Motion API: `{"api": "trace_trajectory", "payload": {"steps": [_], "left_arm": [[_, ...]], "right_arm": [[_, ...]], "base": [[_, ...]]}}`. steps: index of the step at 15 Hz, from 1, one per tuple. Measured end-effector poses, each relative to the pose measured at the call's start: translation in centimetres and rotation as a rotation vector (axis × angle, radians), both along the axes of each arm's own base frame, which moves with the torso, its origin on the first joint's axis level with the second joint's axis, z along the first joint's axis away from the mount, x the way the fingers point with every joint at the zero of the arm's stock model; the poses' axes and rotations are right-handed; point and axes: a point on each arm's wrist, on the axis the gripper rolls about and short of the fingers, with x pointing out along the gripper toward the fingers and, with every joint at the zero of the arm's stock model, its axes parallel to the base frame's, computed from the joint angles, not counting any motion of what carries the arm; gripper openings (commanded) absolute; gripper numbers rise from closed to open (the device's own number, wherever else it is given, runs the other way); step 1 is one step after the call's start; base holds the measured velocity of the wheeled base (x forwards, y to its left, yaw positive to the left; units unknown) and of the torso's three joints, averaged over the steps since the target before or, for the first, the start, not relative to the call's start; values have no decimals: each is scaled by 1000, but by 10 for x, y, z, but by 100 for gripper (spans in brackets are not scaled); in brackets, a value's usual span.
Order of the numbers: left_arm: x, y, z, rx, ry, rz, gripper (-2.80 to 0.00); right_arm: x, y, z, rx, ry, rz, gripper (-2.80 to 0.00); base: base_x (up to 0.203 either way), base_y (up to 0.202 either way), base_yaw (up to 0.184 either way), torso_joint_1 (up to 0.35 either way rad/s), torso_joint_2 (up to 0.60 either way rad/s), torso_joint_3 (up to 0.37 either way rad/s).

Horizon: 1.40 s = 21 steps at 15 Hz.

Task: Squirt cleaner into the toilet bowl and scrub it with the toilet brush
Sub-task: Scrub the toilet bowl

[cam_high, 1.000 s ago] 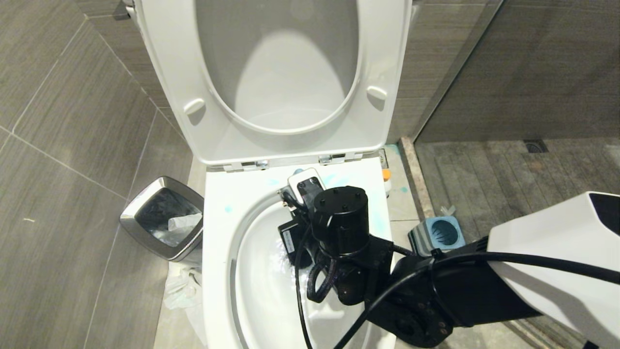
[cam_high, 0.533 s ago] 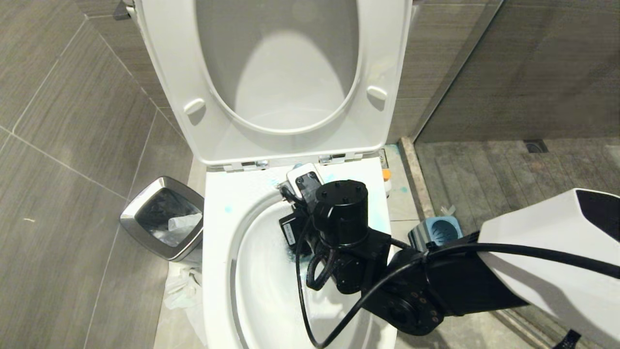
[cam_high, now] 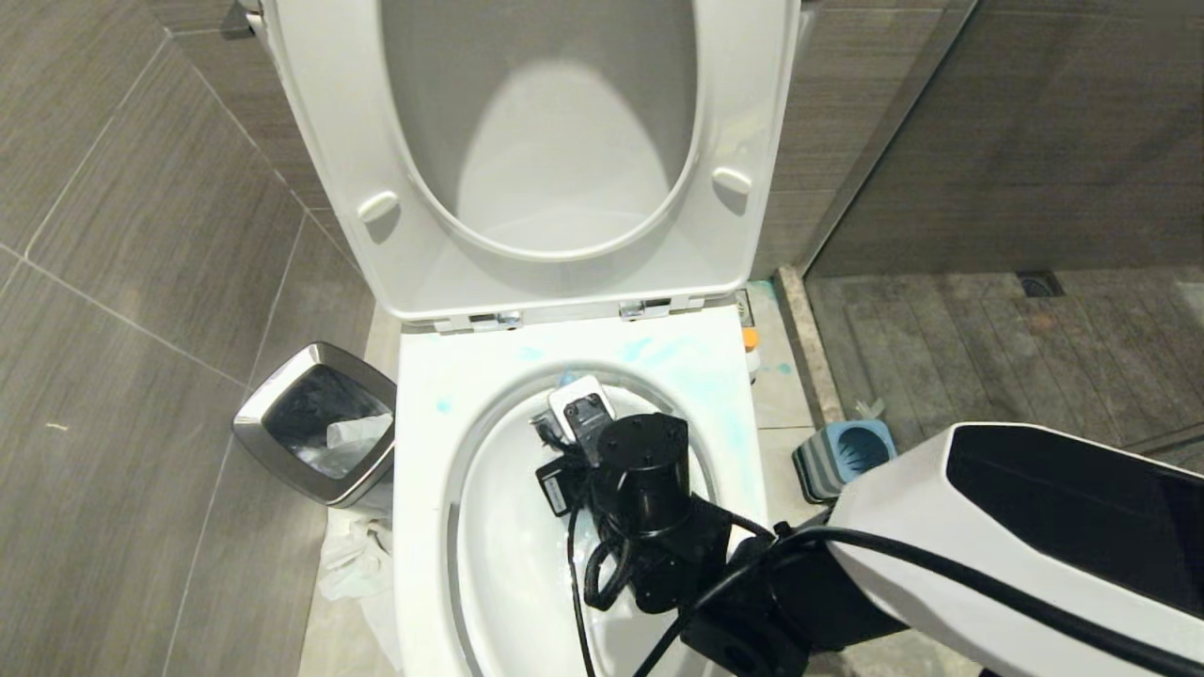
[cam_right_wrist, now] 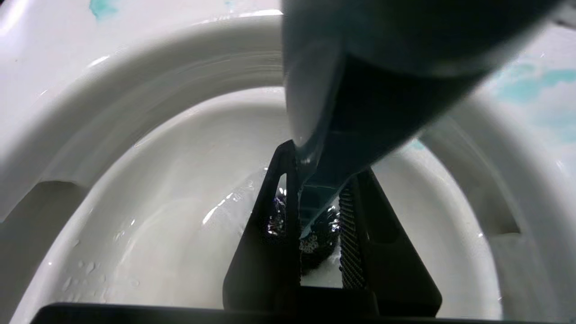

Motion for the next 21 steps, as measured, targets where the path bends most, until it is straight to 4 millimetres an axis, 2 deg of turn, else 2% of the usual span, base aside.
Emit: {"api": "trace_trajectory", "payload": {"steps": [2,5,11,16,18,21], "left_arm": [[0,0,0,-2,0,0,-280],[0,0,0,-3,0,-1,-280],[0,0,0,-4,0,-1,-280],[0,0,0,-4,-1,-1,-280],[0,0,0,-3,0,-2,-280],[0,0,0,-3,0,-3,-280]], "right_arm": [[-2,-2,-18,-27,22,-1,-280],[-5,-3,-18,-16,24,5,-280],[-21,-6,10,23,-4,28,-280],[-32,-15,32,41,49,31,-280],[-34,-18,47,81,102,23,-280],[-29,-27,61,112,91,6,-280]], "base": [[0,0,0,0,0,0],[0,0,0,0,0,0],[0,0,0,0,0,0],[0,0,0,0,0,0],[0,0,0,0,0,0],[0,0,0,0,0,0]]}}
